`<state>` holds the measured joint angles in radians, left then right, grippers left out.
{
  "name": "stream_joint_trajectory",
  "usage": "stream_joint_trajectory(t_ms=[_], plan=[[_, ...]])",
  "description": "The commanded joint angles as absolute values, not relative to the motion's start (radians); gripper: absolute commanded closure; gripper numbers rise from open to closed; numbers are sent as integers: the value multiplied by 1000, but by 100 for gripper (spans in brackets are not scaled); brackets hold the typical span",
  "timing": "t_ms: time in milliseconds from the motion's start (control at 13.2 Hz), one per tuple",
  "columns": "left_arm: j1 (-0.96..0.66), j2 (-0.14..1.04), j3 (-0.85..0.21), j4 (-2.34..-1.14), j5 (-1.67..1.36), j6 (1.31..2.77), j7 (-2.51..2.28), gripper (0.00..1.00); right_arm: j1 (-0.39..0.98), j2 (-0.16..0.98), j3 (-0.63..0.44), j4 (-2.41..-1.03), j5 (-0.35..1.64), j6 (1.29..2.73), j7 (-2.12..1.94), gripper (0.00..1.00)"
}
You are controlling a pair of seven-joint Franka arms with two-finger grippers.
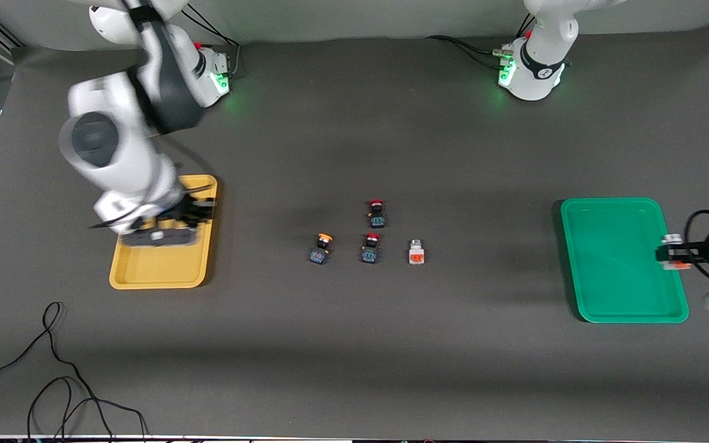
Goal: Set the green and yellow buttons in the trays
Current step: 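Lower the button into the yellow tray while the left places the block in green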
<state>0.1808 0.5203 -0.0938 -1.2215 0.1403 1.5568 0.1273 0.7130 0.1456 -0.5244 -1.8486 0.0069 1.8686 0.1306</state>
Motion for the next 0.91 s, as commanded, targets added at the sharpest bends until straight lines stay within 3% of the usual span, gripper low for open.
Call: stream_joint_trajectory(t_ms=[0,303,605,832], plan=[[210,517,-104,-1325,238,1681,205,100,729,74,-702,-1956,26,1884,-125,91],[294,526,-106,-1564,241,1989,258,100,729,71,-899,-2087,26,2042,-400,91],[356,541,-106,-1750,242,2235,273,100,718,138,-907,-2307,87,2411,-451,91],[360,577,-106,-1776,242,2299,272,100,723,295,-896,-2316,333,2479,-623,91]])
